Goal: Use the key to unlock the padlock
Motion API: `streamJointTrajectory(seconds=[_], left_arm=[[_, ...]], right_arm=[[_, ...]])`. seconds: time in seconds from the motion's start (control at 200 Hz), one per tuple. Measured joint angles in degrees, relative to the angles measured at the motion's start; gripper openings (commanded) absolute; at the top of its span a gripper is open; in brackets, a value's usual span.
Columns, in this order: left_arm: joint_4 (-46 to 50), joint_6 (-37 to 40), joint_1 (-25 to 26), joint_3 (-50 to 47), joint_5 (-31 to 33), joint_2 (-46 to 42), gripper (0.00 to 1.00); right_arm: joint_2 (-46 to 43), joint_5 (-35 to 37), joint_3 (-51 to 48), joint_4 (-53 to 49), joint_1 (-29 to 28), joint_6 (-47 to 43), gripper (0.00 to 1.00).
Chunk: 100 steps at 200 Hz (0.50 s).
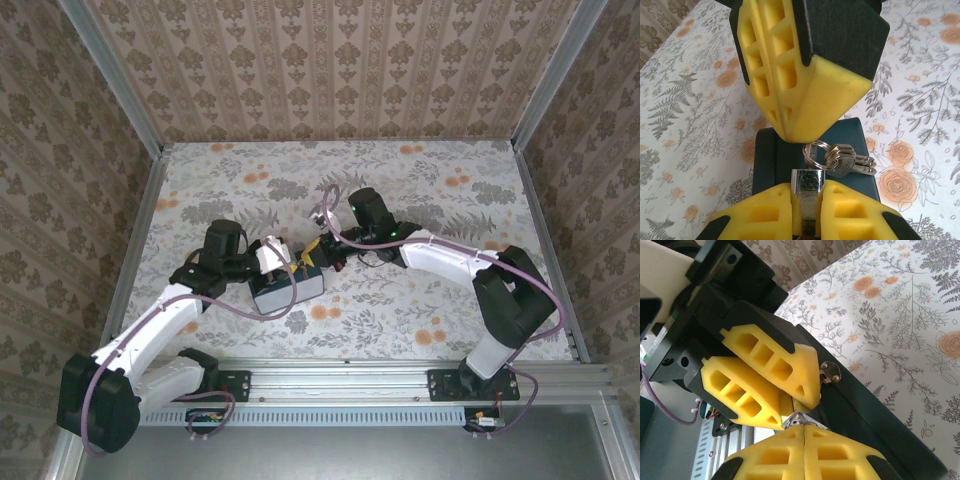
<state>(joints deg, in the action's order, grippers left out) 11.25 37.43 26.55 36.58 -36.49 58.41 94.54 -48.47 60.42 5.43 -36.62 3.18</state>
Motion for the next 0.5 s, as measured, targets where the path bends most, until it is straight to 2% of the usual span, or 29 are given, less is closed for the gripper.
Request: streamJointTrajectory(seconds=[0.205,0.5], left_arm=[[-1.6,-1.3,-1.2,-0.1,-4.3,0.0,0.00],[-1.0,-1.5,-1.5,-0.3,-5.5,0.0,0.00]], right_arm=[[-0.9,-1.4,-1.0,2.3,-0.8,-2.1,0.16],[-1.0,-3.9,-3.3,3.6,1.3,-4.9,0.17]])
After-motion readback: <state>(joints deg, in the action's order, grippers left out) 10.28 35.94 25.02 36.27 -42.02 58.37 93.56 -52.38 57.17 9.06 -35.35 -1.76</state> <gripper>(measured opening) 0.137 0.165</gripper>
